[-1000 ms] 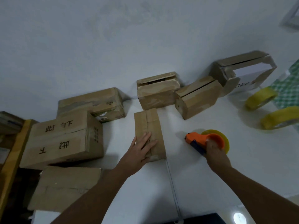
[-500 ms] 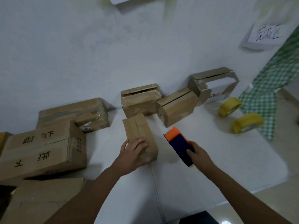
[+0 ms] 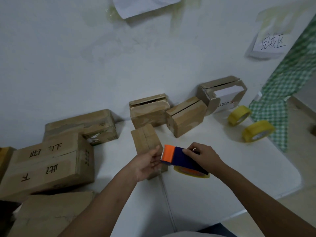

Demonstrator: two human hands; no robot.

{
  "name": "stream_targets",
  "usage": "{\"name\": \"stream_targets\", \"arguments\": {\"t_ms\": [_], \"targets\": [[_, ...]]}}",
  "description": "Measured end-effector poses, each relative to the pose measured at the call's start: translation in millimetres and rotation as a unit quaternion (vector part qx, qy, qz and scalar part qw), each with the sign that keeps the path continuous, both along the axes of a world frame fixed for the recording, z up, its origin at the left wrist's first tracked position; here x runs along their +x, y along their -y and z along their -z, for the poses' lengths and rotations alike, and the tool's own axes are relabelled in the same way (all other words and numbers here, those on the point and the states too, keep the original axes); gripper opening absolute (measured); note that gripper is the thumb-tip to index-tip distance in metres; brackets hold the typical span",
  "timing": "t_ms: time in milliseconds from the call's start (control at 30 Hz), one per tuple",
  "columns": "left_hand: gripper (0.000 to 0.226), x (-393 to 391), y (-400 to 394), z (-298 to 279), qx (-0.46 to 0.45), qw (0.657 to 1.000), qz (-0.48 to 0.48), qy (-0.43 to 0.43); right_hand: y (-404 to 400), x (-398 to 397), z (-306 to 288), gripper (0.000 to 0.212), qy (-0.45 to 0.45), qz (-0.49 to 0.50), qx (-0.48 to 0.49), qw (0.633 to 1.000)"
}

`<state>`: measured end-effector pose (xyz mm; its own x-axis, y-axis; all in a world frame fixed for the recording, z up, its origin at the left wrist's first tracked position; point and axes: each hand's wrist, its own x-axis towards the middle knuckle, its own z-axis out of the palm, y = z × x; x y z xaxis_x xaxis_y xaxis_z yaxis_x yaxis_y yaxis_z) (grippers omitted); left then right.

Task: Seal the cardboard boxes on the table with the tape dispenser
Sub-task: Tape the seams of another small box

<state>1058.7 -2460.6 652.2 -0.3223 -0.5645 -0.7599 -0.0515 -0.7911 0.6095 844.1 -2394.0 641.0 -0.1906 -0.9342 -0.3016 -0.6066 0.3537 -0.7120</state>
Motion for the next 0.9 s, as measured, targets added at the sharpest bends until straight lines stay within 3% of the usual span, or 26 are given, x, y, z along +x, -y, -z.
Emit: {"name": "stream_targets", "arguments": {"t_ms": [233, 500, 667, 767, 900], "targets": [[0.025, 5, -2, 4, -0.024, 1.000, -0.009, 0.004, 7, 2, -5, 0.032, -0.004, -0.020, -0.010, 1.000], [0.020, 4, -5, 9, -0.055, 0.998, 0.027, 0.025, 19, -2, -12, 0.070, -0.044, -0.066, -0.013, 0.997], [0.017, -2, -9, 12, -0.132, 0.986, 0.022, 0.098, 28, -3, -8, 0.074, -0.084, -0.097, -0.012, 0.992], [0.017, 4, -6, 15, -0.163, 0.981, -0.010, 0.109, 37, -1, -6, 0.069, -0.119, -0.128, -0.007, 0.985], [0.014, 45, 5, 22, -0.167, 0.972, -0.123, 0.112, 43, -19, 0, 0.067, -0.154, -0.138, 0.024, 0.978]]}}
